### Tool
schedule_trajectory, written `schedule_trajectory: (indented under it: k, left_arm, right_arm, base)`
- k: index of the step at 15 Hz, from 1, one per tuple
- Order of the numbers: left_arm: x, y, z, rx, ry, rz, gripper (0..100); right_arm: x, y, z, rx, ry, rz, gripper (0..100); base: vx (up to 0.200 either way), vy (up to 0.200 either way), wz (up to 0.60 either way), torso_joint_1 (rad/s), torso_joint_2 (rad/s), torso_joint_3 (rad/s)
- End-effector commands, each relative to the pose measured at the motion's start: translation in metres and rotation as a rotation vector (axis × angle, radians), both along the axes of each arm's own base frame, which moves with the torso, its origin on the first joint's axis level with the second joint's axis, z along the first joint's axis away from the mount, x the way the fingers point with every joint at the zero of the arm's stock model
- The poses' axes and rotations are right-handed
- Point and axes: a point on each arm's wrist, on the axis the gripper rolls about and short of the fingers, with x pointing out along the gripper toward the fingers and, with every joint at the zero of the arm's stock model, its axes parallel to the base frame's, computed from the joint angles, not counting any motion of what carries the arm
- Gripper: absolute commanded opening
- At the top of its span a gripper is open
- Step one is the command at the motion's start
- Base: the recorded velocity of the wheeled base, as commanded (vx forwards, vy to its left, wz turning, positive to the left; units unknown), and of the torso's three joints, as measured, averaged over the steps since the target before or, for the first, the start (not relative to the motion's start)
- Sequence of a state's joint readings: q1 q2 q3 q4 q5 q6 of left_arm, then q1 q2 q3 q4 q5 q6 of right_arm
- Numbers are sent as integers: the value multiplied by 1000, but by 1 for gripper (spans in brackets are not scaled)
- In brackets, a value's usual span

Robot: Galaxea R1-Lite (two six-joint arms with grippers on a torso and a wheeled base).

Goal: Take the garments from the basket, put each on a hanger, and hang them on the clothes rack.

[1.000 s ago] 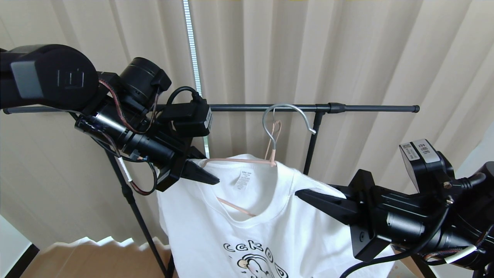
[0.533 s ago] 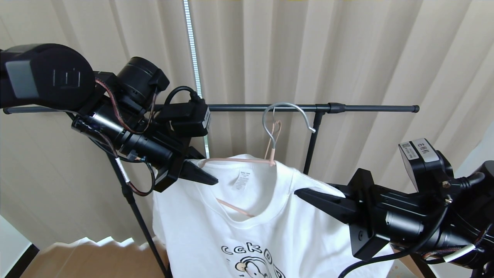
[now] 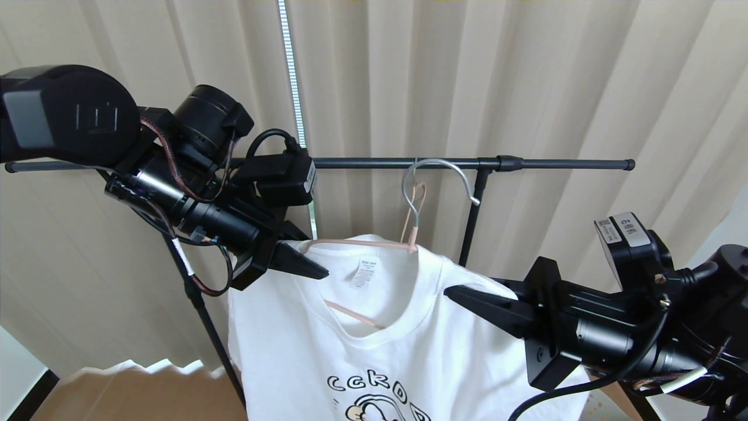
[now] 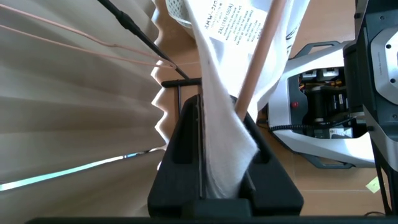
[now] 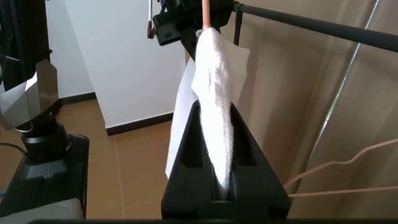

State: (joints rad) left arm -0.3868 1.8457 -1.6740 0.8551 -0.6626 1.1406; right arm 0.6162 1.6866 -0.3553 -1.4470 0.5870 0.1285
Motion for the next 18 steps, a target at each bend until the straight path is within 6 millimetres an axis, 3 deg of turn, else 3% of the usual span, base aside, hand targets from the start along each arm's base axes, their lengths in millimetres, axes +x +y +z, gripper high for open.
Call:
schedule_trajectory:
  k: [1, 18]
  left_arm:
    - [-1, 1, 2, -4, -1, 6, 0]
    - [-7, 19, 14, -46, 74, 156, 0]
  right_arm:
    - [3, 1, -4, -11, 16, -4, 100]
    - [7, -5, -7, -31, -11, -36, 100]
  base:
    - [0, 0, 0, 0, 0, 0]
    - [0, 0, 0, 0, 0, 0]
